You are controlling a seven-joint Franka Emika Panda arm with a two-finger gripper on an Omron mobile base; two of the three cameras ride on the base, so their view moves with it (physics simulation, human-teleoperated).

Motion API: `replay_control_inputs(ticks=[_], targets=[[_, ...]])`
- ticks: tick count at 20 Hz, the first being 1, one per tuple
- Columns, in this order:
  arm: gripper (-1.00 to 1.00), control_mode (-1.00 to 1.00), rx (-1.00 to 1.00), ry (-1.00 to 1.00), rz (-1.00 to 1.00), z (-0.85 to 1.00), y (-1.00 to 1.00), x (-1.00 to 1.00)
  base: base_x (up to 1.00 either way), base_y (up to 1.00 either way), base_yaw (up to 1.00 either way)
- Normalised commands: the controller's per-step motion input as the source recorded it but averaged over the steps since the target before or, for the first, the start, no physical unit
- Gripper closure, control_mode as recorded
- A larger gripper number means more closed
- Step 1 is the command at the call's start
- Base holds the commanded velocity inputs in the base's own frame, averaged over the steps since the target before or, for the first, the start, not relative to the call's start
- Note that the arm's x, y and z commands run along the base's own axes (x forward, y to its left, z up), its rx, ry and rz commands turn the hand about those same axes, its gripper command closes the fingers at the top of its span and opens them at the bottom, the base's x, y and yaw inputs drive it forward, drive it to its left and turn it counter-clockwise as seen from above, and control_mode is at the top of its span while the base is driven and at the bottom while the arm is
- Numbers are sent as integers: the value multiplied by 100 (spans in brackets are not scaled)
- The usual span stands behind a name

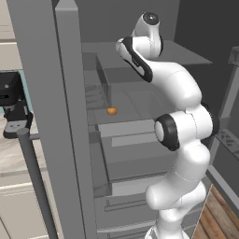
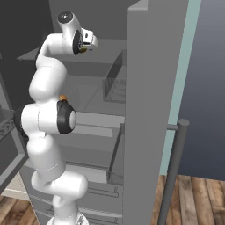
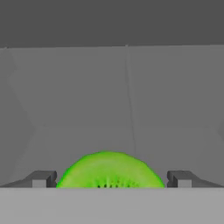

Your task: Retrieve the kiwi and tangerine from the fridge and place them into the bowl on the dining table.

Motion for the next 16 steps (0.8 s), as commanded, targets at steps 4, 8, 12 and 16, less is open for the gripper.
replay_control_inputs(ticks=[4, 8, 12, 16], targets=[[-100, -100, 0, 5, -1, -28, 0, 7, 0, 0, 0], [100, -100, 0, 8, -1, -35, 0, 8, 0, 0, 0], [100, -100, 0, 6, 0, -25, 0, 8, 0, 0, 0], [100, -100, 0, 0, 0, 0, 0, 5, 0, 0, 0]])
